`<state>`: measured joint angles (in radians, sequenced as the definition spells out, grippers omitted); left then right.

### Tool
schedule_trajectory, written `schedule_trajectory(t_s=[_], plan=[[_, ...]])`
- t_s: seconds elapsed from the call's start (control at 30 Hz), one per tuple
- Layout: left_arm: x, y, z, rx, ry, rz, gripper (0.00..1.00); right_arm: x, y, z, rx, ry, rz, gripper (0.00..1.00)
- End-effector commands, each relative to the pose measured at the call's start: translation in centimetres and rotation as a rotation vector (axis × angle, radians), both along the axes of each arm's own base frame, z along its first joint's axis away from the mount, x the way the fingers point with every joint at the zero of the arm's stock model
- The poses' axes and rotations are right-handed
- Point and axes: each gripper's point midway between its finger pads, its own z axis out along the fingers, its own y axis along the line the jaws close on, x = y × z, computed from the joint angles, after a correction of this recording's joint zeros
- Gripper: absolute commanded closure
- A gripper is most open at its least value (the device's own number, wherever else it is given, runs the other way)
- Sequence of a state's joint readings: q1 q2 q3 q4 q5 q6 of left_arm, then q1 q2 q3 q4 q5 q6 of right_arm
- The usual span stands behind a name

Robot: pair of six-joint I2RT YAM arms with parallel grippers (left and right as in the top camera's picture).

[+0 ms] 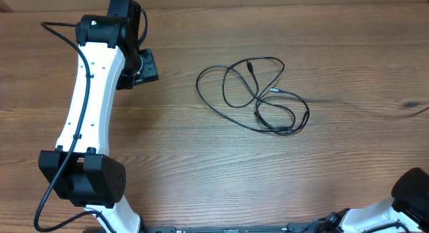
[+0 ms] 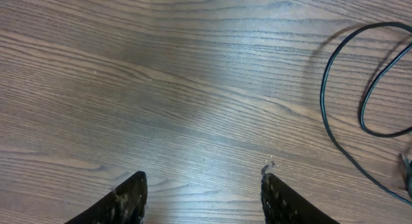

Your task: Untangle cables

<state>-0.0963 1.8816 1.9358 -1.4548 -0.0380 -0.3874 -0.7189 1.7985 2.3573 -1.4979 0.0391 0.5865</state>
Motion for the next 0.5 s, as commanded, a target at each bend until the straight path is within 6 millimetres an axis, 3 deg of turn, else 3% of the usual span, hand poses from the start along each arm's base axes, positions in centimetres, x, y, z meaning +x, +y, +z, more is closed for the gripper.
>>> schedule_trajectory(t_s=[0.0, 0.03, 0.1, 0.3, 0.47], plan=[[0.0, -0.2, -0.1, -0.007, 0.004, 0.005, 0.43, 1.9, 1.0, -0.9, -0.008, 0.013, 0.132, 0.54], [0.0, -0.2, -0.1, -0.007, 0.004, 0.005, 0.43, 2.4, 1.4, -1.1, -0.003, 0.009, 0.163, 0.35], [0.0, -0.2, -0.1, -0.007, 0.004, 0.005, 0.43, 3.4, 2.5, -1.8, 0.019, 0.004, 0.240, 0.18], [0.0, -0.2, -0.1, -0.007, 0.004, 0.005, 0.42, 6.2, 8.8, -3.4, 0.138, -0.041, 0.586, 0.09], [0.0, -0.2, -0.1, -0.007, 0.004, 0.005, 0.42, 6.7, 13.1, -6.8, 0.213, 0.062, 0.707, 0.06]])
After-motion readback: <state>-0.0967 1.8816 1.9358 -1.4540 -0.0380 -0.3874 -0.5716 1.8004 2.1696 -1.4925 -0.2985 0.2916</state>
